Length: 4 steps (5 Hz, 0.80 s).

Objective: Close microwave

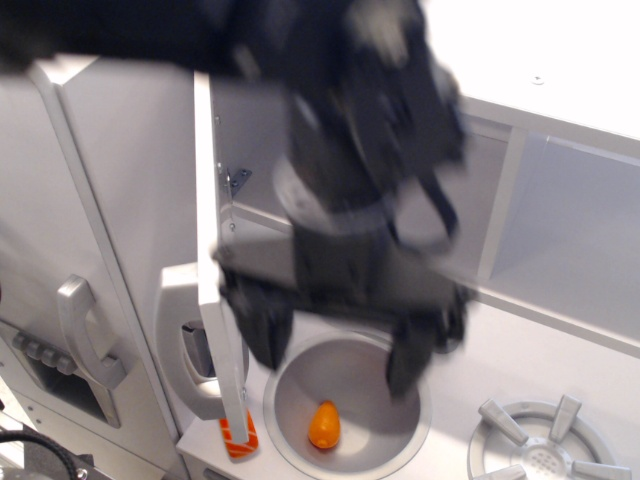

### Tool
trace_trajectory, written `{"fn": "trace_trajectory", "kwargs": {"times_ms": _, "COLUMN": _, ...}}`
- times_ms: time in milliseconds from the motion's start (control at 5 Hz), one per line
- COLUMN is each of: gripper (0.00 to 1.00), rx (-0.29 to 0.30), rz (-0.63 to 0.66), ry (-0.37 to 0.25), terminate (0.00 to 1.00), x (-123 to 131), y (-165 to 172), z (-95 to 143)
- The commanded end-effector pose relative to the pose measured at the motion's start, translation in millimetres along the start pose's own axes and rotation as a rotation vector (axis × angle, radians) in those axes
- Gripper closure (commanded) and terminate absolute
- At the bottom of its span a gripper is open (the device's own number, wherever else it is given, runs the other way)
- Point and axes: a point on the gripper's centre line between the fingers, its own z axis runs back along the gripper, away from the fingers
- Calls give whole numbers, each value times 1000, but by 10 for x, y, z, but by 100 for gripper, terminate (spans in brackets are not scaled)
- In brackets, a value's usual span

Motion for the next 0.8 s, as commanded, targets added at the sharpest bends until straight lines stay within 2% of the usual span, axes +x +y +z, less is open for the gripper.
{"fn": "trace_trajectory", "kwargs": {"times_ms": 0, "gripper": 0, "rx": -96, "rz": 64, "ry": -48, "terminate": 0, "x": 224, "y": 434, "z": 707}}
{"fn": "trace_trajectory", "kwargs": {"times_ms": 200, "gripper": 0, "rx": -115, "rz": 130, "ry": -84, "terminate": 0, "x": 352, "y": 632, "z": 819}}
{"fn": "trace_trajectory", "kwargs": {"times_ms": 400, "gripper": 0, "rx": -86, "rz": 167, "ry": -83, "terminate": 0, "x": 457, "y": 773, "z": 728}}
{"fn": "trace_trajectory", "kwargs": {"times_ms": 600, "gripper": 0, "rx": -42, "rz": 183, "ry": -109, "terminate": 0, "x": 507, "y": 819, "z": 491}}
